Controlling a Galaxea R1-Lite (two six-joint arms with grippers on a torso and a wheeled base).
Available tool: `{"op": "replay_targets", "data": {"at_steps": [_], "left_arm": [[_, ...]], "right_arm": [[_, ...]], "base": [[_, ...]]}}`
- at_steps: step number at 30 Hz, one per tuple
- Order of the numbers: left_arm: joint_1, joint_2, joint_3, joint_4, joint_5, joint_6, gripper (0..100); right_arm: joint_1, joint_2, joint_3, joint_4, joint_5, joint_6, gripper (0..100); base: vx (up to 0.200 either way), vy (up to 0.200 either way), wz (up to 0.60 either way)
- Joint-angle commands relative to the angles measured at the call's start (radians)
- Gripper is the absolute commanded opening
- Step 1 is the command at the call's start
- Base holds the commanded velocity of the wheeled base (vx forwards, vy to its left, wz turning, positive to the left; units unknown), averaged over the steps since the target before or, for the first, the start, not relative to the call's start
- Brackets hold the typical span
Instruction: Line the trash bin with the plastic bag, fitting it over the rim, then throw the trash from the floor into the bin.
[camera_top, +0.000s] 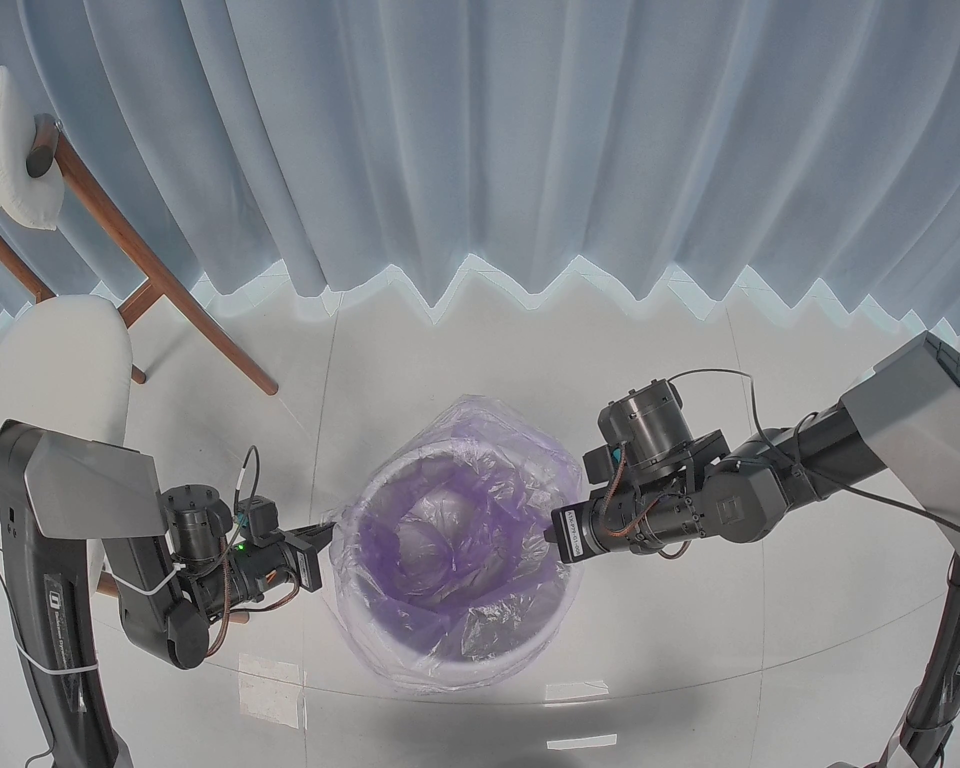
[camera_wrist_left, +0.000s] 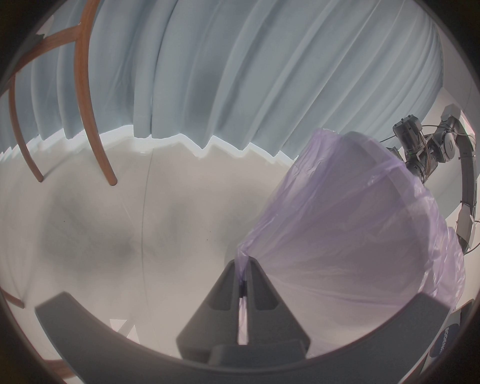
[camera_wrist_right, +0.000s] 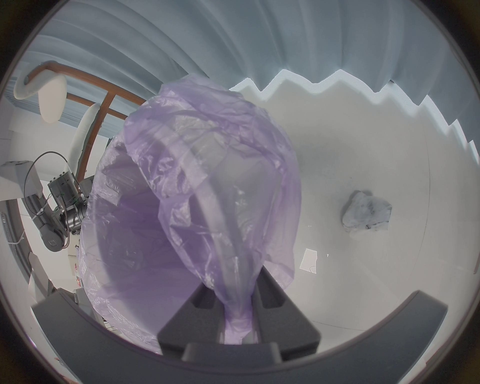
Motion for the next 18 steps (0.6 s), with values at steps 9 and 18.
{"op": "replay_targets", "data": {"at_steps": [9, 18], "left_arm": [[0.027, -0.061, 0.020, 0.000, 0.032, 0.001, 100], [0.089, -0.302, 0.133, 0.001, -0.065, -0.013, 100]], "right_arm": [[-0.017, 0.023, -0.024, 0.001, -0.007, 0.000, 0], [-0.042, 0.069, -0.039, -0.001, -0.015, 0.003, 0]], "base": [[0.000, 0.000, 0.00], [0.000, 0.000, 0.00]]}}
